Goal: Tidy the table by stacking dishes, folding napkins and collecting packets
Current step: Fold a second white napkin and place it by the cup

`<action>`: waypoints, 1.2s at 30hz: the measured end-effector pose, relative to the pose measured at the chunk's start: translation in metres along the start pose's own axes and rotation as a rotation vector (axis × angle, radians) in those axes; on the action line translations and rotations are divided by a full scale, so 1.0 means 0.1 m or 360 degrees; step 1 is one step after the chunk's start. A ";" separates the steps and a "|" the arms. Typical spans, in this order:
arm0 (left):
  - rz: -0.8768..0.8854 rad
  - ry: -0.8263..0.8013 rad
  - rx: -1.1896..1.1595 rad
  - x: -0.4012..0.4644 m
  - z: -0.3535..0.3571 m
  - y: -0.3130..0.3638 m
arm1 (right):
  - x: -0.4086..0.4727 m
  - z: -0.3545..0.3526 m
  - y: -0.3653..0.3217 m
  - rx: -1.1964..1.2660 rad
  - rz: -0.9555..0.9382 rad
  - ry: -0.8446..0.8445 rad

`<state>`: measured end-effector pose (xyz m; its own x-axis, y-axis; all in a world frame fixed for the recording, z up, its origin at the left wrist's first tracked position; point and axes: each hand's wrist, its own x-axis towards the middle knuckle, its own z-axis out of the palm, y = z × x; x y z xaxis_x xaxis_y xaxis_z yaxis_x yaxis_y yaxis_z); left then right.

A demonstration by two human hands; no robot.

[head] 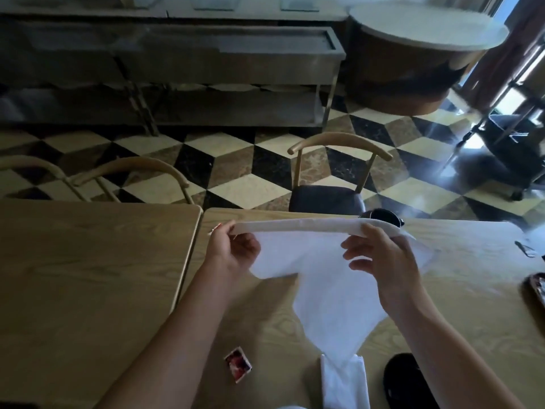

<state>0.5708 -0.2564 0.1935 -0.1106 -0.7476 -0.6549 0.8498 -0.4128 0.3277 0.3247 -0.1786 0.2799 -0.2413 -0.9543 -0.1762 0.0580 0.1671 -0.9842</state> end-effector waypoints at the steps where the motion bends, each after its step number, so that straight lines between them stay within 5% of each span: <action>1: 0.0050 0.0052 -0.0003 0.05 -0.01 0.04 | 0.13 -0.01 0.08 -0.0078 0.0045 0.0088; 6: 0.0369 0.0176 0.0327 0.28 0.25 0.25 | 0.83 0.01 0.26 -0.0179 0.0220 0.0204; 13: 0.0744 -0.0042 0.0414 0.12 0.75 0.74 | 1.17 0.14 -0.06 -0.0030 0.0094 0.0361; 20: 0.0944 -0.0062 0.0650 -0.28 0.19 0.84 | 0.65 0.20 0.34 0.0050 0.0098 0.0317; 24: 0.0823 0.0253 0.0840 -0.29 -0.71 0.49 | 0.18 0.15 0.98 -0.0011 0.0369 0.0330; 29: 0.0354 0.0756 0.0911 -0.23 -1.99 -0.04 | -0.28 0.07 1.93 -0.0015 0.0935 0.0349; 36: -0.0145 0.0997 0.1221 -0.31 -3.03 -0.38 | -0.77 -0.16 2.66 -0.0110 0.1289 0.0420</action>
<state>0.6983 -0.0605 -0.0051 0.3208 -0.3779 -0.8685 0.2637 -0.8451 0.4651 0.3432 -0.0566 0.0318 -0.3692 -0.4465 -0.8151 0.2526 0.7958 -0.5503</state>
